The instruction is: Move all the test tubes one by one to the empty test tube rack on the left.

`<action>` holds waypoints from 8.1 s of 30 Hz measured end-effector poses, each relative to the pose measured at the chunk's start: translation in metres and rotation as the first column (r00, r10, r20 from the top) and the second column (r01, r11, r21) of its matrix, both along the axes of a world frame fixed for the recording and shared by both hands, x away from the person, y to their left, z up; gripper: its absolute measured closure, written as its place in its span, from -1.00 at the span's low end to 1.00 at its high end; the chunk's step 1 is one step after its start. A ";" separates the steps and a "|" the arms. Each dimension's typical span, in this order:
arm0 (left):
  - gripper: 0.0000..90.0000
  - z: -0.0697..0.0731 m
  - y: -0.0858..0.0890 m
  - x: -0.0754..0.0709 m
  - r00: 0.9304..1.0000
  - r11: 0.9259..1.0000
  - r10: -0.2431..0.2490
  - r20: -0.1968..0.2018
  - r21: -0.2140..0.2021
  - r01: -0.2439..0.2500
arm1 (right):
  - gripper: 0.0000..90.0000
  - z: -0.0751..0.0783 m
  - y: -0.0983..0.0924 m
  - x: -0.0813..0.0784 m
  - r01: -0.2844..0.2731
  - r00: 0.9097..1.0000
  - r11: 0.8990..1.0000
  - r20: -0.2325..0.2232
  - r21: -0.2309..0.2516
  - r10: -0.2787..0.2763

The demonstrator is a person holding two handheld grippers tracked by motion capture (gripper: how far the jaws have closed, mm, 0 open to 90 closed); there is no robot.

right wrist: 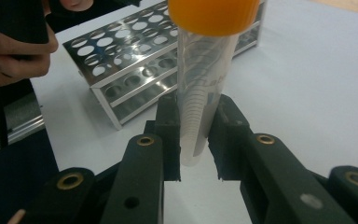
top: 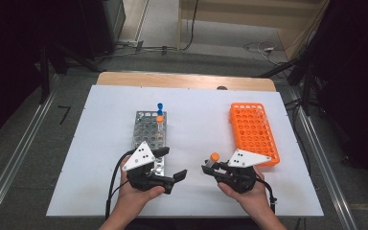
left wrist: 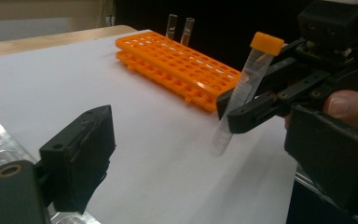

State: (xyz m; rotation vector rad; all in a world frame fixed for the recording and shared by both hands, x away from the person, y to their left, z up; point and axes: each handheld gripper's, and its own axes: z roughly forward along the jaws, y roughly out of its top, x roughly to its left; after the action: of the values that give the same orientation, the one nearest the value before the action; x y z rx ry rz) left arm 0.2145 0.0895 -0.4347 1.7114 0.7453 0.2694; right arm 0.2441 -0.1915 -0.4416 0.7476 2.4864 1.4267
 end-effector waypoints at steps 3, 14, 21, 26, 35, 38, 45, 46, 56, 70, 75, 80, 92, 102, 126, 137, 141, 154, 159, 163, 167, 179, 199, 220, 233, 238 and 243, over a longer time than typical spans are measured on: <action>-0.64 0.000 -0.004 0.000 0.999 0.999 -0.032 0.002 -0.007 0.032 | 0.62 -0.002 0.007 -0.002 -0.024 1.000 1.000 -0.003 -0.013 0.024; -0.08 0.000 -0.020 -0.002 0.992 0.992 -0.126 0.000 0.016 0.126 | 0.61 -0.003 0.030 -0.013 -0.095 0.995 0.995 -0.015 -0.038 0.095; 0.29 -0.002 -0.027 -0.002 0.987 0.987 -0.158 -0.005 0.024 0.158 | 0.62 -0.002 0.038 -0.018 -0.131 0.991 0.990 -0.012 -0.049 0.130; 0.57 -0.001 -0.028 -0.004 0.987 0.986 -0.162 0.025 0.045 0.160 | 0.61 -0.002 0.039 -0.018 -0.129 0.992 0.990 -0.022 -0.051 0.128; 0.64 0.005 -0.025 -0.001 0.991 0.991 -0.125 0.051 0.047 0.123 | 0.46 0.000 0.033 -0.016 -0.129 0.992 0.991 -0.008 -0.031 0.129; 0.64 0.009 -0.020 0.003 0.994 0.995 -0.100 0.048 0.024 0.099 | 0.19 0.001 0.028 -0.015 -0.116 0.993 0.993 0.005 -0.023 0.116; 0.64 0.014 -0.004 0.016 0.998 0.999 -0.043 0.047 0.016 0.043 | -0.45 0.002 0.006 -0.004 -0.067 0.998 0.998 0.007 0.003 0.067; 0.64 0.015 -0.001 0.018 0.998 0.999 -0.034 0.051 0.015 0.033 | -0.54 0.002 0.001 -0.003 -0.057 0.998 0.998 0.004 0.009 0.057; 0.64 0.027 0.031 0.040 0.994 0.996 0.085 0.063 0.002 -0.086 | -1.00 -0.002 -0.049 0.007 0.003 1.000 1.000 -0.026 0.028 -0.002; 0.64 0.029 0.057 0.072 0.974 0.976 0.216 0.069 -0.015 -0.216 | -1.00 -0.012 -0.101 0.004 0.091 0.995 0.996 -0.046 0.012 -0.090; 0.64 0.027 0.056 0.081 0.964 0.967 0.255 0.079 -0.010 -0.255 | -1.00 -0.015 -0.111 0.005 0.116 0.992 0.993 -0.050 0.006 -0.115; 0.64 0.022 0.051 0.088 0.956 0.959 0.281 0.083 0.005 -0.282 | -1.00 -0.016 -0.112 0.006 0.119 0.992 0.993 -0.050 0.009 -0.118; 0.64 0.011 0.044 0.093 0.938 0.939 0.333 0.101 0.053 -0.339 | -1.00 -0.016 -0.111 0.006 0.123 0.991 0.992 -0.046 0.009 -0.122; 0.54 0.005 0.041 0.090 0.933 0.925 0.354 0.061 0.123 -0.359 | -1.00 -0.017 -0.111 0.006 0.124 0.991 0.992 -0.046 0.004 -0.124; -0.98 0.013 0.053 0.049 0.974 0.974 0.227 -0.015 0.005 -0.227 | -1.00 -0.010 -0.117 0.012 0.170 0.985 0.985 -0.043 0.033 -0.169; -1.00 0.006 0.061 0.017 0.979 0.979 0.204 -0.005 -0.020 -0.204 | -1.00 0.001 -0.125 0.028 0.252 0.967 0.967 -0.037 0.044 -0.251; -1.00 0.001 0.062 0.012 0.980 0.980 0.199 -0.017 -0.019 -0.199 | -1.00 0.005 -0.129 0.037 0.275 0.961 0.960 -0.042 0.044 -0.273; -1.00 -0.013 0.058 0.013 0.981 0.982 0.186 -0.049 -0.002 -0.187 | -0.94 0.010 -0.144 0.075 0.358 0.933 0.933 -0.052 0.026 -0.357; -1.00 -0.013 0.057 0.013 0.982 0.983 0.184 -0.050 -0.005 -0.184 | -0.91 0.008 -0.150 0.092 0.388 0.920 0.921 -0.069 0.028 -0.386; -1.00 -0.013 0.057 0.012 0.982 0.983 0.185 -0.050 -0.003 -0.185 | -0.78 0.007 -0.152 0.105 0.410 0.910 0.912 -0.086 0.031 -0.406; -1.00 -0.012 0.057 0.012 0.981 0.982 0.188 -0.050 -0.004 -0.189 | -0.59 0.003 -0.151 0.117 0.444 0.892 0.896 -0.093 0.006 -0.442; -1.00 -0.011 0.064 0.012 0.974 0.975 0.222 -0.053 -0.006 -0.222 | 0.11 -0.011 -0.149 0.144 0.545 0.830 0.833 -0.080 -0.096 -0.552; -1.00 -0.011 0.062 0.012 0.975 0.976 0.218 -0.053 -0.008 -0.219 | 0.63 -0.016 -0.140 0.157 0.546 0.831 0.823 -0.027 -0.157 -0.556; -1.00 -0.010 0.058 0.010 0.977 0.978 0.206 -0.047 -0.006 -0.207 | 0.64 0.009 -0.148 0.129 0.544 0.839 0.839 0.015 -0.020 -0.544; -1.00 -0.007 0.054 0.009 0.981 0.981 0.192 -0.037 -0.005 -0.193 | 0.64 0.017 -0.124 0.098 0.437 0.899 0.899 0.019 0.019 -0.437; -1.00 -0.006 0.051 0.009 0.982 0.983 0.185 -0.035 -0.005 -0.185 | 0.64 0.019 -0.115 0.086 0.388 0.921 0.921 0.016 0.035 -0.389; -1.00 -0.004 0.047 0.008 0.984 0.985 0.175 -0.027 -0.002 -0.175 | 0.64 0.022 -0.105 0.072 0.332 0.943 0.942 0.022 0.045 -0.333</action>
State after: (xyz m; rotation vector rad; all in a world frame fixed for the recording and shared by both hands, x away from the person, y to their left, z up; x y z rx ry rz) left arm 0.2227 0.1366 -0.4386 1.6502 0.9170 0.3668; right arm 0.3160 -0.2961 -0.4199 1.0861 2.1818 1.3539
